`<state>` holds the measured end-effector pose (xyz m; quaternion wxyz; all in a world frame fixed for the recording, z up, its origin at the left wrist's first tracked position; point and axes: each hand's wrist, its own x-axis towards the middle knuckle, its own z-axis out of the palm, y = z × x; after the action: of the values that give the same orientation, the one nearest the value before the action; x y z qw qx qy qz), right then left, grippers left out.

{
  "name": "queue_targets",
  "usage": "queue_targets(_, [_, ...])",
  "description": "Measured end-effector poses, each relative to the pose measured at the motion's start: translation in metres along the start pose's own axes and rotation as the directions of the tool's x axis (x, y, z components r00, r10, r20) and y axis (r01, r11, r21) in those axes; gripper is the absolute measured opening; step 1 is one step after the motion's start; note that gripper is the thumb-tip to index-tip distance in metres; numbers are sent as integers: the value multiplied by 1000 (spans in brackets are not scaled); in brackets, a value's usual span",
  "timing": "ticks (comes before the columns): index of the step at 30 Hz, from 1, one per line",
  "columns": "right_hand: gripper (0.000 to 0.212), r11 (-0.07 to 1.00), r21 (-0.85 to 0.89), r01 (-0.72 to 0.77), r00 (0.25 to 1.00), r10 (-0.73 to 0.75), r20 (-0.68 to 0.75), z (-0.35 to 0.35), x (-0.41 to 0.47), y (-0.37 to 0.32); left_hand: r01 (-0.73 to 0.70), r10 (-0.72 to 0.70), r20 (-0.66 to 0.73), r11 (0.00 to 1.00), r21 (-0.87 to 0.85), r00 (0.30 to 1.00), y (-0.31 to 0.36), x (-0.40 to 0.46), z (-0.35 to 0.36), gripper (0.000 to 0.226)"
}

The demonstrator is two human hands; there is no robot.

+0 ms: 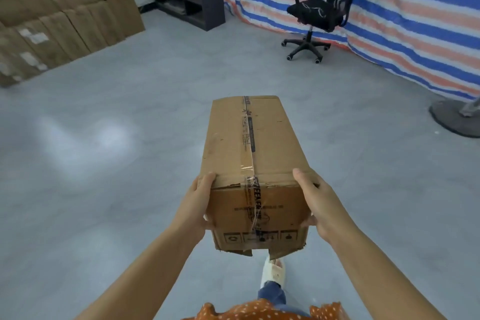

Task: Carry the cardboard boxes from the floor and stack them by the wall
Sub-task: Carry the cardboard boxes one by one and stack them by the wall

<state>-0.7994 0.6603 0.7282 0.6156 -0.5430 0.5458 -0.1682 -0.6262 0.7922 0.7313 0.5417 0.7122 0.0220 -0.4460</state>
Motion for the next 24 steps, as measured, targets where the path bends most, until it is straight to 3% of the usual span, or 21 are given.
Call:
queue_targets(11, [15, 995, 22, 96, 965, -98, 242, -9, 149, -101, -73, 50, -160, 987, -143, 986, 89, 70, 68, 10])
queue_targets(24, [17, 986, 18, 166, 923, -162, 350, 78, 334, -221, -141, 82, -270, 968, -207, 959, 224, 234, 75, 10])
